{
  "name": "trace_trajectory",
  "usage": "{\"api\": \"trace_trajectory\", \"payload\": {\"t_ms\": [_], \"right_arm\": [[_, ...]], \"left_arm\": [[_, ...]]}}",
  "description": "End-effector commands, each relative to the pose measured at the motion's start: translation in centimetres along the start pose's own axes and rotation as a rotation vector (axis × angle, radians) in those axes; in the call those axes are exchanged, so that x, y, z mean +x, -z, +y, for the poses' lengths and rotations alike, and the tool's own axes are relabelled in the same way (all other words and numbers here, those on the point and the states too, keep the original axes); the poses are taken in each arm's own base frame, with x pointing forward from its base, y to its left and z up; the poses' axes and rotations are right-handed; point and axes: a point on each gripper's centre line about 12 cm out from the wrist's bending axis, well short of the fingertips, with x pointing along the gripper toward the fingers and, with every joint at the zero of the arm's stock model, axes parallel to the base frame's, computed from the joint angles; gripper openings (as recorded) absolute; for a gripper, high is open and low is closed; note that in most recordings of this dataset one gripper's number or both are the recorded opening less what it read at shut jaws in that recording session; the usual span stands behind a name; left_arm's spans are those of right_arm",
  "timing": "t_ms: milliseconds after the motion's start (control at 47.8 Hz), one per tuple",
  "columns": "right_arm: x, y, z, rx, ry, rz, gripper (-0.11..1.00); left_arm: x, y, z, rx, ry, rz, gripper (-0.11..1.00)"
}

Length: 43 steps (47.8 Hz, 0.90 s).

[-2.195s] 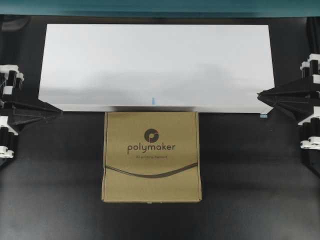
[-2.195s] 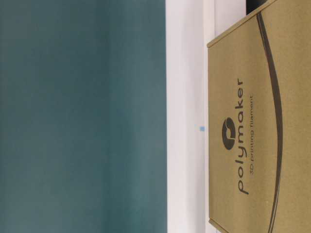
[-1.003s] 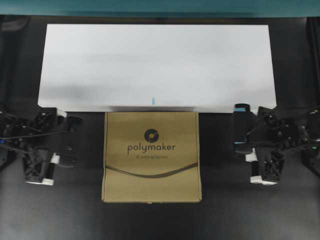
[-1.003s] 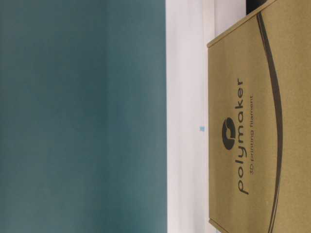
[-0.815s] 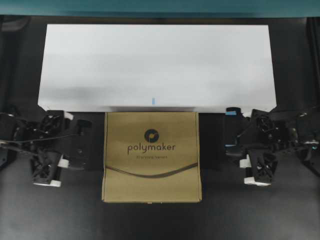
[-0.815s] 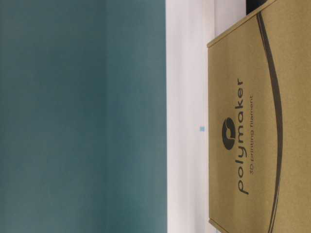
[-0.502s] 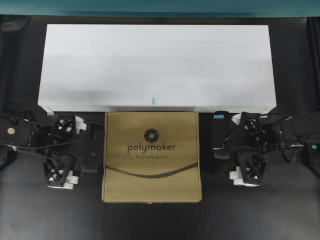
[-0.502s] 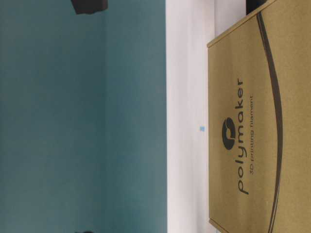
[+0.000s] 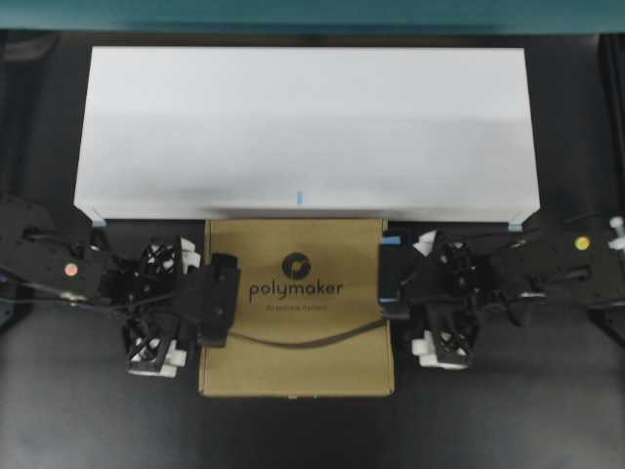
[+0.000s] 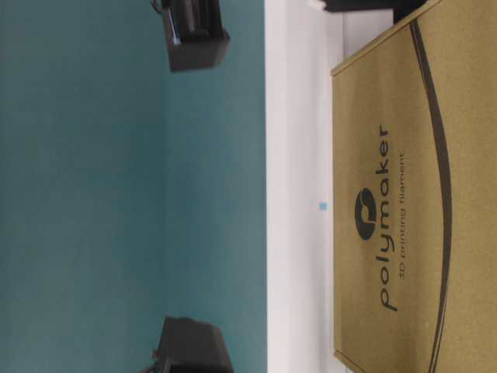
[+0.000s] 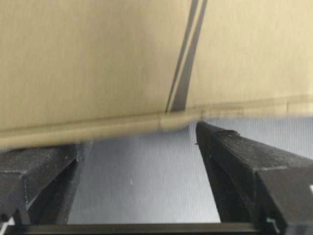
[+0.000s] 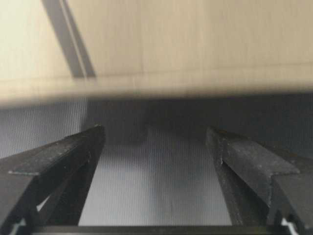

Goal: Place the cardboard box on the stand after clamping it between your arms.
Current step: 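Press both grippers against the box sides to clamp it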

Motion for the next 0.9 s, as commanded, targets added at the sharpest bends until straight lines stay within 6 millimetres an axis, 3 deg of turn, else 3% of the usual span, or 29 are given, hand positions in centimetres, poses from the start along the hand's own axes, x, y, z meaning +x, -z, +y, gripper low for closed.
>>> {"api": "trace_trajectory", "payload": {"t_ms": [0,272,564,711,878], "right_arm": [[0.8,-1.1,-0.1,0.007,0.002,-0.021,0.79],[1.3,-2.5,-0.1,0.012,0.002,-0.039,0.79],[0.3,-3.3,0.0,0.011,0.002,-0.036,0.79],[-1.1,-4.6,0.2,0.011,0.001,-0.031,0.79],[-4.1,-6.6,0.6,0.010,-0.002,-0.034,0.79]], "left_arm": [[-0.2,-1.2,0.1,0.003,-0.002,-0.032,0.82],[0.0,-2.0,0.1,0.002,-0.003,-0.040,0.82],[-0.8,-3.4,0.1,-0.006,-0.004,-0.045,0.82],[-2.8,-4.4,0.1,-0.007,-0.008,-0.033,0.82],[-6.5,-6.0,0.2,-0.009,-0.014,-0.030,0.82]]}}
